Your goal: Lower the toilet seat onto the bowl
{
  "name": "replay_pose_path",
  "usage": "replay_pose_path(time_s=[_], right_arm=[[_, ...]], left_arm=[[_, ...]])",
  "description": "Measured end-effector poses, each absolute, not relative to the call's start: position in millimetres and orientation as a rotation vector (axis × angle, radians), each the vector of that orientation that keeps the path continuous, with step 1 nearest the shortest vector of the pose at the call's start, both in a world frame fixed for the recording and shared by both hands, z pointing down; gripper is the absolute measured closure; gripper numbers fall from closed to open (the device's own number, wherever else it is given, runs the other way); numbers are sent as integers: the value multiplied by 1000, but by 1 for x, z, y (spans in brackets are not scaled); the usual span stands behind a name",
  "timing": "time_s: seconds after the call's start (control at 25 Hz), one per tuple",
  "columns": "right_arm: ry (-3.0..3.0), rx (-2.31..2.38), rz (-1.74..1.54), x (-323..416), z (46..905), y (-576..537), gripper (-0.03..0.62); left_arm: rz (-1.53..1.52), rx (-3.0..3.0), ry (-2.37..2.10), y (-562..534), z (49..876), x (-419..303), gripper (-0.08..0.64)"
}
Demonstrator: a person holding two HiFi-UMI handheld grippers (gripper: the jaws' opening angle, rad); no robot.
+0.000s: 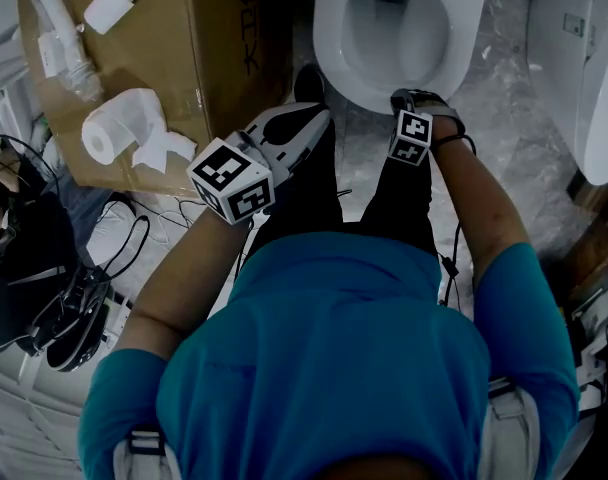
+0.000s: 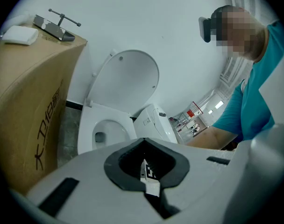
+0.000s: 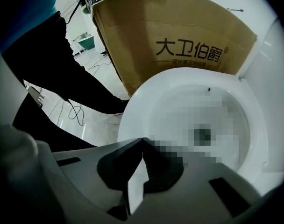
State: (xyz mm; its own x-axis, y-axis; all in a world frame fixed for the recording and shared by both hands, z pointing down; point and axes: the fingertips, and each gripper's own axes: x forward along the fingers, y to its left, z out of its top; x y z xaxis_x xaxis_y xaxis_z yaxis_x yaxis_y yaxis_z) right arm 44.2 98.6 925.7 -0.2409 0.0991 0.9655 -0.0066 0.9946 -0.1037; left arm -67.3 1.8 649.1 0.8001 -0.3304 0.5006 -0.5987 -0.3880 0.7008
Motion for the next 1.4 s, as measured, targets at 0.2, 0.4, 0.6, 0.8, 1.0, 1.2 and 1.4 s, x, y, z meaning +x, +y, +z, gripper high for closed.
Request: replay_pose_path(time_s=[0.2,0.4,0.6,0.8,1.0,1.2,1.4], right_arm=[[-1807,-27,109,43,926,98,589],[-1817,-16,136,41,917,97,588],[-1863,37,175,39,886,90,588],[-1926,137,248,40,836,71,588],[-2060,298,410,37,755,32,589],[-2224,495,572,38,644,-18,589],[-2430,669,666,46,518,-63,590]], left_arm=[[345,2005,-692,2,650,-68,557],[345,2020,-692,1,641,-68,557],[332,2039,-714,-7,620,-73,557],[301,2085,-733,-20,582,-71,557],[242,2152,-764,-40,528,-67,557],[164,2221,-795,-60,460,-64,557],[83,2295,-813,-73,386,-58,557]])
